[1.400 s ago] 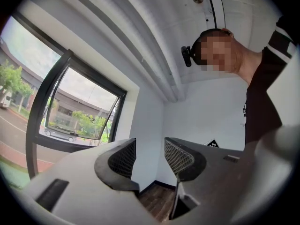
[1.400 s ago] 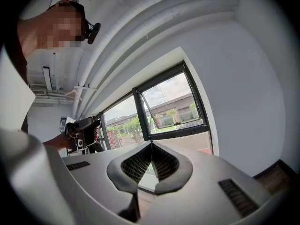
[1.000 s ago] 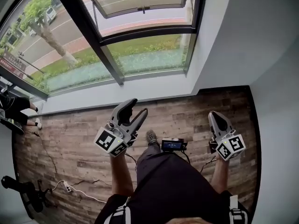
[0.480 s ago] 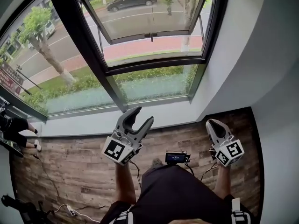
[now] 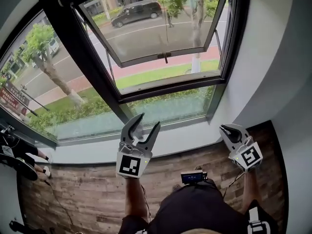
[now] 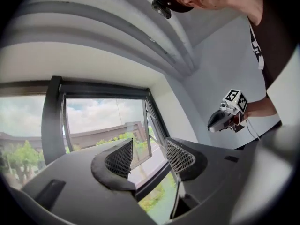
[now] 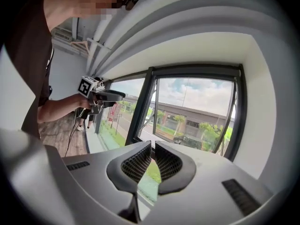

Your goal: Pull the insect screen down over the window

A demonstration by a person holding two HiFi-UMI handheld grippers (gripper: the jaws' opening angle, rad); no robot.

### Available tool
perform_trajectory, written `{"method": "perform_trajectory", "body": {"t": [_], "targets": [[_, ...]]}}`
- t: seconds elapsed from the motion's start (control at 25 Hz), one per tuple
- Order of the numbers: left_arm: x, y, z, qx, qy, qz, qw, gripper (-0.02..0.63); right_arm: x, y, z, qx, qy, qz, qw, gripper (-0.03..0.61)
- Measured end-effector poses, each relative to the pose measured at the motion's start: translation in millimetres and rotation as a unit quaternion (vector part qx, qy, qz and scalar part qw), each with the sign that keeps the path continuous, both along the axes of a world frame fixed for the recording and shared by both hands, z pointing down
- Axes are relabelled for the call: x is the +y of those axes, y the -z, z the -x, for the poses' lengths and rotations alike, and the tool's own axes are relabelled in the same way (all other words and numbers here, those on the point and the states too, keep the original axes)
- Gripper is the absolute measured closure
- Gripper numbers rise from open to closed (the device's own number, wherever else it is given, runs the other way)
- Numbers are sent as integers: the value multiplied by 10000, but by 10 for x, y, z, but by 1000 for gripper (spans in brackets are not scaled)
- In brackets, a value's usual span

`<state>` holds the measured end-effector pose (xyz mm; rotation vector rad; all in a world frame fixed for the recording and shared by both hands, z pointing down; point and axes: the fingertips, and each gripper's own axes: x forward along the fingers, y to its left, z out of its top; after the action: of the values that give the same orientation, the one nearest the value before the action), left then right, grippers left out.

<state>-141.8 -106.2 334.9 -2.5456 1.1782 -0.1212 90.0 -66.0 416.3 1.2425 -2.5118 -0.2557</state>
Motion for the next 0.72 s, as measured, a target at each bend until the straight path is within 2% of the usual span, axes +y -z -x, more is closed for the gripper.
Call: {"method": "perform_trajectory", "body": {"t": [0.16, 0.24, 0.32, 0.4, 0.48, 0.6, 0.72], "targets": [[-468, 507, 12, -483, 424, -775, 9949, 396, -652, 371, -39, 702, 255, -575, 9955, 569], [-720, 854, -23, -823, 648, -1230, 9869, 396, -1029, 649, -59, 934, 351, -958, 9904, 569], [-980, 1254, -93, -1147, 900, -1728, 9741, 396, -1403, 986, -129, 1139, 370, -1408, 9828, 561], [-1252, 1655, -182, -1449, 1213, -2218, 9566, 396, -1770, 1372, -230, 1344, 321, -1916, 9717, 525], [-1545, 1987, -271, -1809, 1524, -2595, 9363, 396, -2095, 1782, -305, 1576, 255, -2443, 9565, 518], [-2035, 2387, -408, -2617, 1944, -3030, 8955, 396, -2432, 2366, -341, 1850, 168, -3209, 9287, 518], [-2515, 2702, -515, -3328, 2273, -3176, 8583, 396, -2697, 2911, -307, 1915, 75, -3843, 9031, 518]]}}
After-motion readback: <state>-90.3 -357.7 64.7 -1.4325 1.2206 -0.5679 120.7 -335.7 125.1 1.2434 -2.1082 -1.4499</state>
